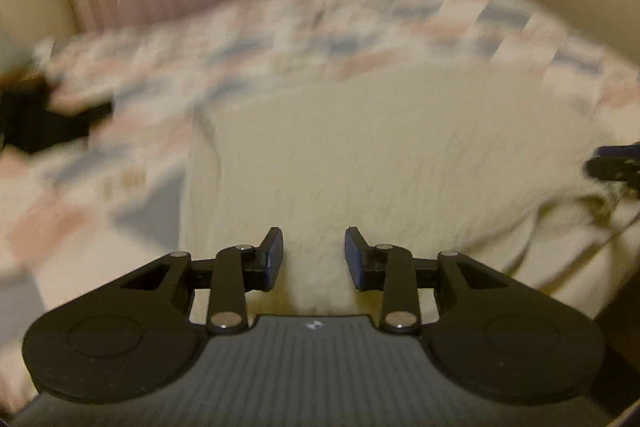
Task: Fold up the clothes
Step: 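Raise both grippers and move them to the folded vest's side edge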
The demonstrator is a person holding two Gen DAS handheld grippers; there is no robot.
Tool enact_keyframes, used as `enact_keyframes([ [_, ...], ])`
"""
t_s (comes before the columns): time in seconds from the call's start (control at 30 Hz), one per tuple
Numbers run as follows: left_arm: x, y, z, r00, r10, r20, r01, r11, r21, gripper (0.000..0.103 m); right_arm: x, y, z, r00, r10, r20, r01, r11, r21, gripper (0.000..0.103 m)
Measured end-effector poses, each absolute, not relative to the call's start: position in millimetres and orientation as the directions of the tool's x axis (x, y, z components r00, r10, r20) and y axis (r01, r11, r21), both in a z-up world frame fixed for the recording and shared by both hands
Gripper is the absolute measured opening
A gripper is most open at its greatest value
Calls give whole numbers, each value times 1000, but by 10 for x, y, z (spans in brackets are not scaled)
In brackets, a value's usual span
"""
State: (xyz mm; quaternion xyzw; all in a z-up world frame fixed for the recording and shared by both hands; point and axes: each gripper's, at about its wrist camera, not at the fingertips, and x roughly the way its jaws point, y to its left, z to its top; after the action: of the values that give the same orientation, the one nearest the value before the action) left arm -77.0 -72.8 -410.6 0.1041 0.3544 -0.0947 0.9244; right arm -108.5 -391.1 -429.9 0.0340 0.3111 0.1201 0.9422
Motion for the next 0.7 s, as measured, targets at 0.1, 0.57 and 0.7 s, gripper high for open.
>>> enact_keyframes([
  [0.1, -845, -701, -4094, 721, -81, -688, 204, 974, 99, 30, -1156, -3922, -4429, 756, 191, -626, -158, 982, 109, 29],
  [0.57, -1061, -700, -3978, 689, 9, -725, 89, 991, 96, 40, -1394, -3875, -4332, 753, 125, -647, -27, 987, 159, 46],
  [0.7, -1194, -696, -3879, 691, 2, -723, 81, 993, 80, 43, -1486, -3906, -4203, 772, 114, -625, -2, 984, 177, 53],
])
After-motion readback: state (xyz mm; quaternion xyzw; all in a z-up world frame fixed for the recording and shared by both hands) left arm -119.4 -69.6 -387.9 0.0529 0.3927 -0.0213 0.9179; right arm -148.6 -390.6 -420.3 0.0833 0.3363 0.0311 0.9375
